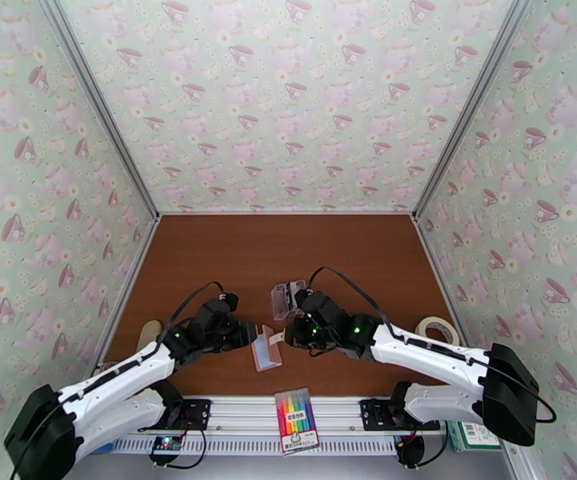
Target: Put the credit cards into the card holder
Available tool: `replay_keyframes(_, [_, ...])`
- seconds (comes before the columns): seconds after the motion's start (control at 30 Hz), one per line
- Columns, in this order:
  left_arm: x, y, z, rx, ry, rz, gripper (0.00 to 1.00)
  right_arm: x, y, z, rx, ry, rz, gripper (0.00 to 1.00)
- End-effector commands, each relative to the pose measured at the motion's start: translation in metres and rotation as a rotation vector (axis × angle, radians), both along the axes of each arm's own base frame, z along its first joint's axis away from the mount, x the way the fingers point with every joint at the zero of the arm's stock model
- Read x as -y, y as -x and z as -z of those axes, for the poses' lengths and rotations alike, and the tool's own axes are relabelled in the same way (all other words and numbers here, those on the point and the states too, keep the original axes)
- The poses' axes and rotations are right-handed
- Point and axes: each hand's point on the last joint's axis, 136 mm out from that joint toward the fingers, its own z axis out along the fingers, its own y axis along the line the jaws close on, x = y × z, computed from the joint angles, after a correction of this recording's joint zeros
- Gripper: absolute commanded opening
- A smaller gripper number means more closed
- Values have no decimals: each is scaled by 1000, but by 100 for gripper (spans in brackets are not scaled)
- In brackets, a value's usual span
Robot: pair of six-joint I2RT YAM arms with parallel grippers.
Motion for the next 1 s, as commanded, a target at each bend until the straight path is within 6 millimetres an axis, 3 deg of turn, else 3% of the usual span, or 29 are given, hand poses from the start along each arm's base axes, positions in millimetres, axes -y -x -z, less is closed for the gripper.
replay_keyframes(0.0, [18,2,-8,18,28,57,42,13,-2,10,14,54,39,0])
replay_keyframes(0.43, [43,4,1,-11,6,116,37,56,-11,42,14,269,98,0])
replay_keyframes(0.97, [76,5,15,-43,-27,197,35,88,-3,79,-18,410,105,0])
